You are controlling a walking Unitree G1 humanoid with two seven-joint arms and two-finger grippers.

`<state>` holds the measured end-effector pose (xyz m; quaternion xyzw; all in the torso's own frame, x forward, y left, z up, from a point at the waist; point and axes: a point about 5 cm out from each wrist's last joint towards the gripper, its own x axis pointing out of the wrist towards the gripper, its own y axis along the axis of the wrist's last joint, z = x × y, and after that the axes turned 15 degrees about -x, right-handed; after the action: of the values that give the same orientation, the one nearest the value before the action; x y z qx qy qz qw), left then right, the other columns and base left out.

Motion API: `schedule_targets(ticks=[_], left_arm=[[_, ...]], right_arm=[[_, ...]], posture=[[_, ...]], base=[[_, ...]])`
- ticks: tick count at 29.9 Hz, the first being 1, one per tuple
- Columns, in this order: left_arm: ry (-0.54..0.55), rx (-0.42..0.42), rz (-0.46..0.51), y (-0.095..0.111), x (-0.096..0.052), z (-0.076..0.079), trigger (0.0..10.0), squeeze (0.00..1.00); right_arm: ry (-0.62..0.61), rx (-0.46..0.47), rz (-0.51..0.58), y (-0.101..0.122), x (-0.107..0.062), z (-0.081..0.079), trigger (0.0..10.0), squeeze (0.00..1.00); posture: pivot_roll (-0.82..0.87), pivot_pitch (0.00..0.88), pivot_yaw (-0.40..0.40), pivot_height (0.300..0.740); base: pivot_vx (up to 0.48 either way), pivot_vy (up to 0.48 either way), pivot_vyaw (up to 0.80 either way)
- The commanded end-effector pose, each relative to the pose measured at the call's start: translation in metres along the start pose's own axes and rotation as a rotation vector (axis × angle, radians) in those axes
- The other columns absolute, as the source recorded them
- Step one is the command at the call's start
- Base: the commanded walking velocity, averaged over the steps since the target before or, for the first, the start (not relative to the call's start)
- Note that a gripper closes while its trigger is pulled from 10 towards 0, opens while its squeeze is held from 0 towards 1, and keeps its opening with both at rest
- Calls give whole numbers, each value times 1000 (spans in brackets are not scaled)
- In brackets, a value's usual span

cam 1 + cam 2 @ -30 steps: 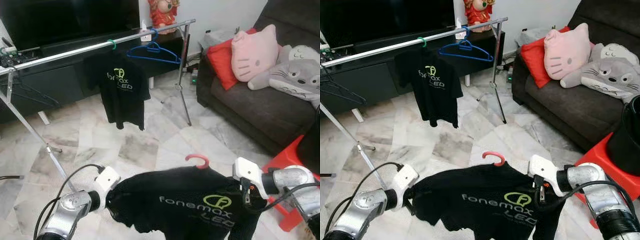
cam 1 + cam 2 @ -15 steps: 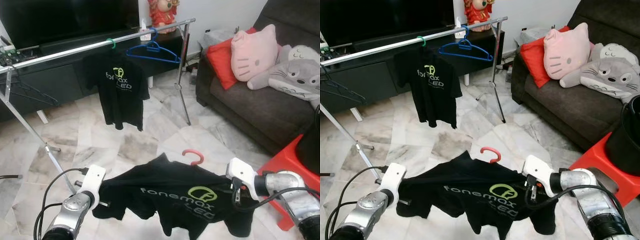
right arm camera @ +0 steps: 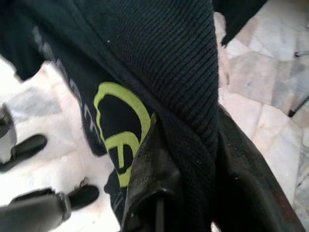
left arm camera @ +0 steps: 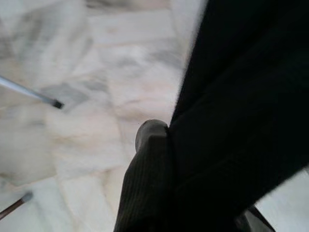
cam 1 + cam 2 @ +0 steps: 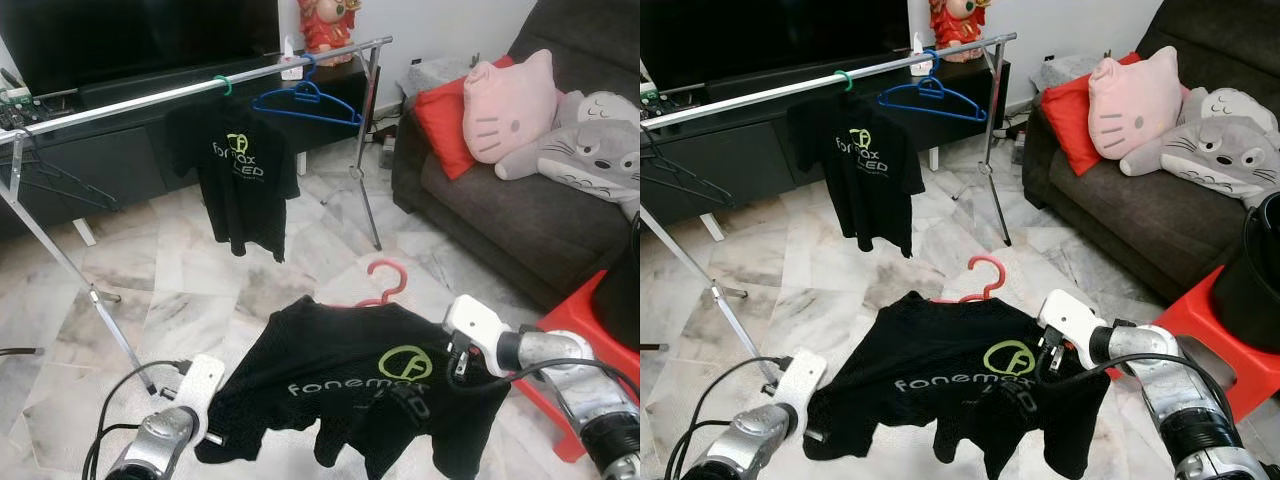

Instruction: Hang hanger

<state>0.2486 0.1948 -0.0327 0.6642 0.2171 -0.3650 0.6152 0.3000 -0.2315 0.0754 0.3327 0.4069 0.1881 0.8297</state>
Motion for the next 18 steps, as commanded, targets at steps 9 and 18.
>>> schedule_targets(ticks=[9, 18], left_arm=[[-29, 78, -142, -13, -6, -15, 0, 0], [-27, 56, 31, 20, -5, -12, 7490, 0]], right_arm=[[-366, 111, 168, 24, -9, 47, 10000, 0], [-312, 179, 290, 41, 8, 35, 10000, 0]], posture=[[-42, 0, -35, 740], [-40, 0, -37, 740]], base=[[0, 0, 0], [0, 0, 0]])
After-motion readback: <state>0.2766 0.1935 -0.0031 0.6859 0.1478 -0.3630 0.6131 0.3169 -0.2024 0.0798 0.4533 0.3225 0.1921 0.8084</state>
